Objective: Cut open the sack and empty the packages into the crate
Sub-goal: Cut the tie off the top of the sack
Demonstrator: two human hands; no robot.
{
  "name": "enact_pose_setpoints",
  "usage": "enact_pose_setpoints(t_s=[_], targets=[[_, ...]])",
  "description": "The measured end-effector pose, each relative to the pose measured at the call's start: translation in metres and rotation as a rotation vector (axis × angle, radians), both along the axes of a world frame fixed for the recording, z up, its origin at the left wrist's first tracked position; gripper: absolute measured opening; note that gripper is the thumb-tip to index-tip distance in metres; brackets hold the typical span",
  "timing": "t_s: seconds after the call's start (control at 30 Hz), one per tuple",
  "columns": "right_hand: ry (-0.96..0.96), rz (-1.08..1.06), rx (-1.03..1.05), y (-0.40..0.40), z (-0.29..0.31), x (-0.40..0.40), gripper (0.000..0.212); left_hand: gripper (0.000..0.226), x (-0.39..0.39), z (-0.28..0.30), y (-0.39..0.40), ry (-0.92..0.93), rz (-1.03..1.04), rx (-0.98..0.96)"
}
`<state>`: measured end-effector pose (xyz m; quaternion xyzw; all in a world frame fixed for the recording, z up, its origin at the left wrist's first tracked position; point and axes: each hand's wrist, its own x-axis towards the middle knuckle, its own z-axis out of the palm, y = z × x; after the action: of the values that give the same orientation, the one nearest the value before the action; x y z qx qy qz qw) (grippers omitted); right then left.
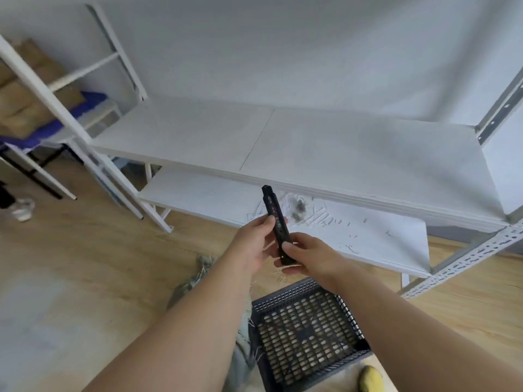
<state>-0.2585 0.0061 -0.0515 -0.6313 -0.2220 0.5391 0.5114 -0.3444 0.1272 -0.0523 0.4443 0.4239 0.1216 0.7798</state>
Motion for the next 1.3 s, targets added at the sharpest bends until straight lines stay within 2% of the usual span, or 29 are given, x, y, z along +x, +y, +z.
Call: enact_pose_setpoints(t_s=[0.23,0.67,0.8,0.97,1.07,1.2,1.3], targets=[[-0.052,0.022,-0.045,0.024,0.014,-0.075,0.019,0.025,-0.076,0.013,0.023,-0.091,0.182,-0.038],[-0.173,-0.091,-0.231,0.025,0.008,-0.093,0.044,0.025,-0.099,0.005,0.002,-0.02,0.134,0.051],[-0.19,-0.038,-0.296,0.021,0.002,-0.084,0.05,0.024,-0.098,-0.007,-0.01,0.016,0.132,0.052],[-0.129,0.139,-0.202,0.019,-0.031,-0.087,0.043,0.019,-0.108,-0.036,-0.021,0.2,0.077,0.159],[-0.121,0.164,-0.214,0.017,-0.056,-0.095,0.036,0.01,-0.133,-0.061,-0.033,0.257,0.111,0.093],[-0.072,0.114,-0.266,0.017,-0.085,-0.106,0.035,0.009,-0.184,-0.11,-0.019,0.391,0.242,-0.06],[-0.084,0.096,-0.301,0.023,-0.105,-0.118,0.037,0.015,-0.213,-0.148,-0.001,0.531,0.323,-0.037]])
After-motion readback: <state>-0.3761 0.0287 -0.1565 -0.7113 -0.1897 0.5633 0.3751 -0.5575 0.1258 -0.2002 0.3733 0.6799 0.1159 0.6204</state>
